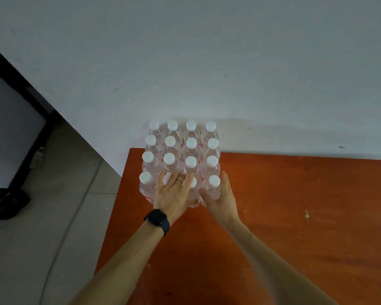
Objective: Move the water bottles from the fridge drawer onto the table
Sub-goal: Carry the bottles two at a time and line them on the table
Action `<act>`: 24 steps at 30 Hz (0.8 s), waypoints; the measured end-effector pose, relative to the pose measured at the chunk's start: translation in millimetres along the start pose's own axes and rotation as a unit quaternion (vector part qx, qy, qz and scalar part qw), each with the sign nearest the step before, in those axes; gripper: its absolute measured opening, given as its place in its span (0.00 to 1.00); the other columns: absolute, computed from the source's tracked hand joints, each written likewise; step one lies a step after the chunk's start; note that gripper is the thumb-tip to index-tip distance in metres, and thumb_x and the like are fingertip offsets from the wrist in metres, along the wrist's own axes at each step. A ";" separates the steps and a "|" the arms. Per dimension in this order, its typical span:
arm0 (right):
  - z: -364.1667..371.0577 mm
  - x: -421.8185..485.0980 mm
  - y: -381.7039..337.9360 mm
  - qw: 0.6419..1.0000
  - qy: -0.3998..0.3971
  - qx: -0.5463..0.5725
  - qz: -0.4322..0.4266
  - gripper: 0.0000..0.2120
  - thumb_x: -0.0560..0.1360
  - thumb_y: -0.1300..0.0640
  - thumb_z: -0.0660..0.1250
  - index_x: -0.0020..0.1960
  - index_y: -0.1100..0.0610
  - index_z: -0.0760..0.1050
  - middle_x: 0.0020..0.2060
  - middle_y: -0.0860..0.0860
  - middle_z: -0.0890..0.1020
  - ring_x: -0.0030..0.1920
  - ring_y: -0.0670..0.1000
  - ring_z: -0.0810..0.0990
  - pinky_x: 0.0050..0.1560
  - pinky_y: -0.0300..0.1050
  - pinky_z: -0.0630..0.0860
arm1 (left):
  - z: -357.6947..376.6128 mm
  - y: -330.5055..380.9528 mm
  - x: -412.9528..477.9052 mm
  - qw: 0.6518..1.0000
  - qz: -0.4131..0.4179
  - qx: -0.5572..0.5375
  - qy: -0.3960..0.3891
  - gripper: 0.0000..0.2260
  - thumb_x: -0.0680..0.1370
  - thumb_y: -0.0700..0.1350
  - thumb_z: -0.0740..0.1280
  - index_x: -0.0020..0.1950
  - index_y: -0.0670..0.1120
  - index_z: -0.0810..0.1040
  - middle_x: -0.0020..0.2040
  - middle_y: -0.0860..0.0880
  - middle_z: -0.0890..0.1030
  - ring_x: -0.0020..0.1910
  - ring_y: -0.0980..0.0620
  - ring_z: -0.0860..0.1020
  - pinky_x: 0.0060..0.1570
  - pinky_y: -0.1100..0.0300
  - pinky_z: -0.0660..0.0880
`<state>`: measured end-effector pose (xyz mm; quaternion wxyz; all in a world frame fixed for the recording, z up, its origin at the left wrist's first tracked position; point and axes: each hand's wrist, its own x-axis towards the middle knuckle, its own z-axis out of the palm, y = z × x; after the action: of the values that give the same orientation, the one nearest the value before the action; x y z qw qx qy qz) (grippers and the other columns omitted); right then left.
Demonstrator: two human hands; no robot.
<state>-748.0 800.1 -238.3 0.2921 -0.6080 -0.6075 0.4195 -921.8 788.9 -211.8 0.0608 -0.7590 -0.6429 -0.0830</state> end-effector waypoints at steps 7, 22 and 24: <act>-14.6 -6.0 31.7 0.993 -0.097 0.017 0.073 0.44 0.73 0.32 0.70 0.80 0.42 0.52 0.73 0.42 0.72 0.68 0.46 0.75 0.45 0.24 0.72 | -5.5 -9.2 0.2 0.999 0.026 0.011 -0.029 0.39 0.67 0.56 0.80 0.73 0.50 0.67 0.51 0.51 0.85 0.60 0.49 0.79 0.65 0.40 0.66; -12.0 -3.3 29.8 0.988 -0.116 0.022 0.097 0.42 0.73 0.38 0.73 0.79 0.41 0.52 0.68 0.38 0.73 0.65 0.43 0.74 0.55 0.38 0.70 | -8.9 -3.2 3.9 0.997 0.015 0.034 -0.070 0.36 0.67 0.57 0.78 0.67 0.46 0.65 0.51 0.47 0.84 0.58 0.45 0.79 0.62 0.39 0.70; -9.9 -1.3 26.5 0.988 -0.101 0.034 0.112 0.44 0.71 0.40 0.76 0.78 0.39 0.54 0.65 0.35 0.72 0.61 0.41 0.74 0.52 0.35 0.69 | -10.8 -3.9 5.8 0.996 0.022 0.045 -0.079 0.37 0.66 0.57 0.78 0.68 0.45 0.66 0.51 0.47 0.84 0.57 0.45 0.79 0.62 0.40 0.72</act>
<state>-726.2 797.9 -256.3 0.2007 -0.6163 -0.5471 0.5297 -925.3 793.0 -200.1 0.0456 -0.7740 -0.6315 0.0073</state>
